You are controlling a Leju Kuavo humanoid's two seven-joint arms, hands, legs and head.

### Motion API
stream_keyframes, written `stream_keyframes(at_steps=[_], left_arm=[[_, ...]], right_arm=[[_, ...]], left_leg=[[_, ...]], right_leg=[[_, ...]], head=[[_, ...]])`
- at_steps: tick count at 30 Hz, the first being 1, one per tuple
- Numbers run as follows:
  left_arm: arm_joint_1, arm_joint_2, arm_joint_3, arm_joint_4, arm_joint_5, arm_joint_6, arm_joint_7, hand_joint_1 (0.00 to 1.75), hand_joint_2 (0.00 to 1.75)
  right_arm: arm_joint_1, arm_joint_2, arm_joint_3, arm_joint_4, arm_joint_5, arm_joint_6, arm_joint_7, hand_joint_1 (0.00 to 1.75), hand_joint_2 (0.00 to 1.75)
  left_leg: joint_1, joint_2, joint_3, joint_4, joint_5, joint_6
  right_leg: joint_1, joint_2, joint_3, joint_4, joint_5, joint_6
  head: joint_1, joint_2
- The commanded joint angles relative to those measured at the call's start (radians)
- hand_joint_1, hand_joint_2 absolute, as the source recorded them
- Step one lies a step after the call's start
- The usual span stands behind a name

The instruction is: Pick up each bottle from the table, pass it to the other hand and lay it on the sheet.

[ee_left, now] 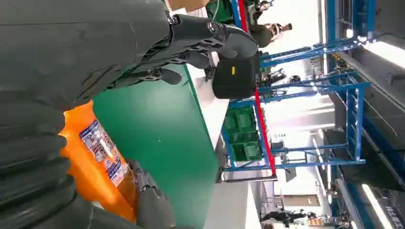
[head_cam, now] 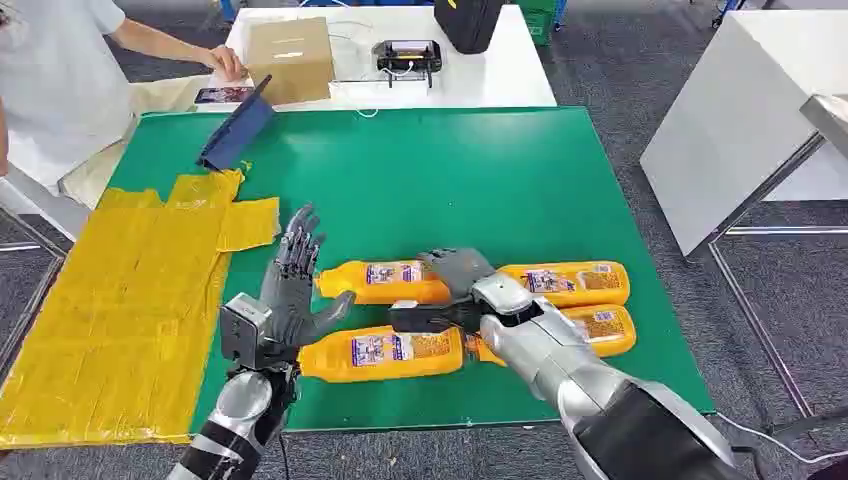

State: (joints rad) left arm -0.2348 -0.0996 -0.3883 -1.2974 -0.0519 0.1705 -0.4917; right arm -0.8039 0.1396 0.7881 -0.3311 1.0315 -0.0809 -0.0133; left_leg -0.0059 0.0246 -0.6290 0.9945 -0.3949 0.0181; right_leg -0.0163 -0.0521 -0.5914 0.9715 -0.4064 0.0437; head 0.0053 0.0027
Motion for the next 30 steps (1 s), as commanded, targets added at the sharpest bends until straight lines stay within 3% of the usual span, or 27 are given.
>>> stream_keyframes(at_steps=[1,3,4,6,10,12,14,16,19,20,24,30], left_arm=[[-0.045,0.002,-0.031,0.064,0.003,-0.003,0.000,0.00,1.75],[-0.046,0.002,-0.032,0.066,0.002,-0.004,0.000,0.00,1.75],[-0.046,0.002,-0.032,0.067,0.002,-0.005,0.000,0.00,1.75],[-0.044,0.001,-0.030,0.062,-0.003,-0.005,0.000,0.00,1.75],[-0.032,0.003,-0.024,0.042,-0.009,-0.001,0.003,0.00,1.75],[-0.021,0.002,-0.017,0.030,-0.019,0.001,0.009,0.00,1.75],[-0.001,0.001,-0.008,0.009,-0.030,0.006,0.013,0.00,1.75],[0.022,0.004,0.001,-0.015,-0.044,0.015,0.017,0.00,1.75],[0.048,0.009,0.012,-0.039,-0.056,0.022,0.021,0.00,1.75],[0.062,0.009,0.021,-0.050,-0.064,0.026,0.022,0.00,1.75],[0.088,0.013,0.035,-0.073,-0.077,0.032,0.023,0.00,1.75],[0.133,0.017,0.064,-0.117,-0.102,0.042,0.027,0.00,1.75]], right_arm=[[0.008,-0.016,0.016,0.065,0.027,-0.003,0.016,0.96,1.75],[0.011,-0.014,0.020,0.063,0.035,-0.015,0.024,0.96,1.75],[0.014,-0.015,0.024,0.059,0.045,-0.037,0.031,1.24,1.75],[0.019,-0.014,0.006,0.047,0.053,-0.133,0.044,1.54,1.75],[0.029,-0.013,-0.043,0.009,0.032,-0.282,0.028,1.62,1.75],[0.049,-0.011,-0.110,-0.034,0.008,-0.481,-0.002,1.71,1.75],[0.079,-0.008,-0.199,-0.115,-0.046,-0.610,-0.062,1.75,1.75],[0.199,-0.015,-0.374,-0.409,-0.046,-0.617,-0.133,1.75,1.75],[0.292,0.001,-0.455,-0.594,-0.072,-0.615,-0.196,1.75,1.75],[0.357,0.007,-0.498,-0.734,-0.094,-0.617,-0.221,1.75,1.75],[0.432,0.016,-0.547,-0.875,-0.109,-0.617,-0.240,1.75,1.75],[0.550,0.033,-0.609,-1.039,-0.306,-0.617,-0.331,1.75,1.75]], left_leg=[[0.001,-0.003,0.003,-0.001,0.000,-0.001],[0.002,-0.005,0.005,-0.001,-0.001,-0.001],[0.001,-0.003,0.003,-0.001,0.000,-0.001],[0.001,-0.004,0.003,-0.001,-0.001,-0.001],[0.002,-0.004,0.005,0.000,-0.002,-0.002],[0.000,-0.002,0.002,0.000,0.000,-0.001],[0.001,-0.001,0.004,0.000,-0.002,-0.001],[0.001,-0.002,0.005,0.001,-0.003,-0.002],[0.002,-0.001,0.004,0.000,-0.003,-0.002],[0.003,-0.001,0.006,0.001,-0.004,-0.002],[0.002,-0.004,0.003,0.001,-0.003,-0.002],[0.002,-0.006,0.001,0.000,-0.002,-0.002]], right_leg=[[0.000,0.000,0.004,-0.001,-0.001,-0.001],[0.001,0.000,0.007,-0.002,-0.002,-0.002],[0.000,0.000,0.004,-0.001,-0.001,-0.001],[0.001,0.000,0.005,-0.001,-0.001,-0.001],[0.001,0.001,0.007,-0.001,-0.002,-0.002],[0.000,0.000,0.002,0.000,-0.001,-0.001],[0.001,0.004,0.005,-0.001,-0.001,-0.001],[0.001,0.005,0.005,0.000,-0.002,-0.002],[0.001,0.004,0.005,-0.001,-0.002,-0.002],[0.002,0.005,0.008,-0.001,-0.003,-0.002],[0.002,0.002,0.005,0.000,-0.004,-0.002],[0.001,0.000,0.003,0.000,-0.003,-0.001]], head=[[0.000,0.000],[0.000,0.000],[0.000,0.000],[0.000,0.000],[0.000,0.000],[0.000,0.000],[0.000,0.000],[0.000,0.000],[0.000,0.000],[0.000,0.000],[0.000,0.000],[0.000,0.000]])
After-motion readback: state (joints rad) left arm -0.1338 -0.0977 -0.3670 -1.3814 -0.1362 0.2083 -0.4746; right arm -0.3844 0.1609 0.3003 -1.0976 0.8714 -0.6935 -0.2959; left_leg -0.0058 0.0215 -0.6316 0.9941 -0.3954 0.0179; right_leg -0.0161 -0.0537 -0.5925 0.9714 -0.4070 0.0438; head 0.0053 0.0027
